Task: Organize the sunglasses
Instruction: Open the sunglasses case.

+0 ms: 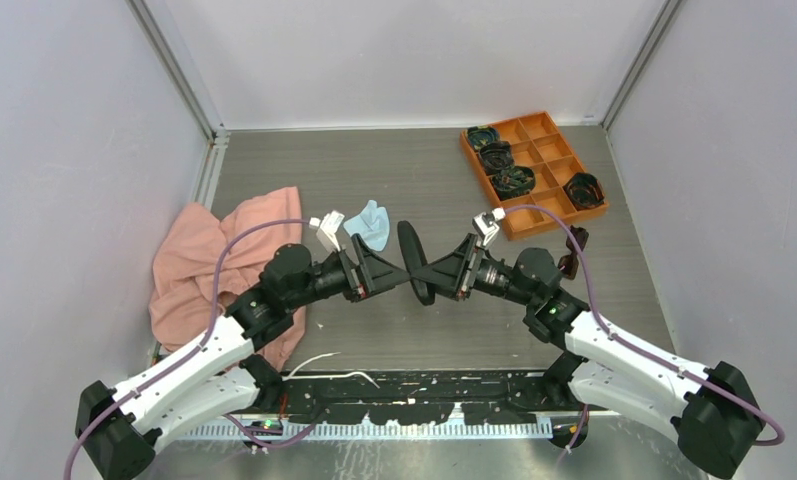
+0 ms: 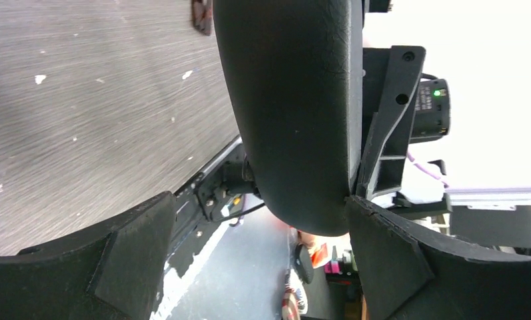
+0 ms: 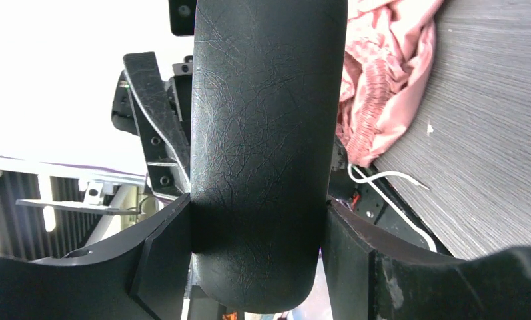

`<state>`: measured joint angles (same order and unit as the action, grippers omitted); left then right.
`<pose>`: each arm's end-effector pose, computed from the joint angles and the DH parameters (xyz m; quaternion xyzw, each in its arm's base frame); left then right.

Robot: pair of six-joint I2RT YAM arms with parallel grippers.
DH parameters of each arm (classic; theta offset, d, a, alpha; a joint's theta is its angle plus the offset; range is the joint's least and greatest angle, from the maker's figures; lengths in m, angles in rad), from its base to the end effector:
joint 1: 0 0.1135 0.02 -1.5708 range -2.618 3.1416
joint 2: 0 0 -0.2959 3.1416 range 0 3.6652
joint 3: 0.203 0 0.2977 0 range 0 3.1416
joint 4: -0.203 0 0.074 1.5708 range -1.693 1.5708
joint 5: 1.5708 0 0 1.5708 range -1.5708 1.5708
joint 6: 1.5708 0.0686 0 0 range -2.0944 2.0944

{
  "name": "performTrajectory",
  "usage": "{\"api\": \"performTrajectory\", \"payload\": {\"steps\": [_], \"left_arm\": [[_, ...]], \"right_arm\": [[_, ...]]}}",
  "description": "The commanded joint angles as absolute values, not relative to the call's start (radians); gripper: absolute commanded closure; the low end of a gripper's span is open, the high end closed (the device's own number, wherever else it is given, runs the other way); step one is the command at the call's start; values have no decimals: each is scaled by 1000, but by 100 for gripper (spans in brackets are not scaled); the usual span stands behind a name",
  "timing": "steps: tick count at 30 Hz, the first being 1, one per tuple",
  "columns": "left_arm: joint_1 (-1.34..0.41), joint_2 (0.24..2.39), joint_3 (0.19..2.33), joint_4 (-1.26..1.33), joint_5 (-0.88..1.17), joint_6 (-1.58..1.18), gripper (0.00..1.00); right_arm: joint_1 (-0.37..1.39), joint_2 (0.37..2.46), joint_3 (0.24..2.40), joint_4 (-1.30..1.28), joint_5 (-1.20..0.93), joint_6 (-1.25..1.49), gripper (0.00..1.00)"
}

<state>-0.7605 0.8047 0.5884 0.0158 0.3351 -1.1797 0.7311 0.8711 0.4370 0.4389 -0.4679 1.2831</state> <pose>0.1645 -0.1876 0.2951 -0.0556 0.7687 -0.5877 0.2461 0.1688 0.1929 0.2723 0.0289 0.7050 0.6702 0.2302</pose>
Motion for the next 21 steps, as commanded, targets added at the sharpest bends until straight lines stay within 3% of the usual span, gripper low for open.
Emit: {"api": "performTrajectory", "payload": {"steps": [1,21], "left_arm": [[-724,785,572,279,382,-1264,0],[-692,810,492,426,411,-1346,0]], "right_arm": [[746,890,425,592,-550,1327,75],[745,958,416,788,-598,1411,76]]}}
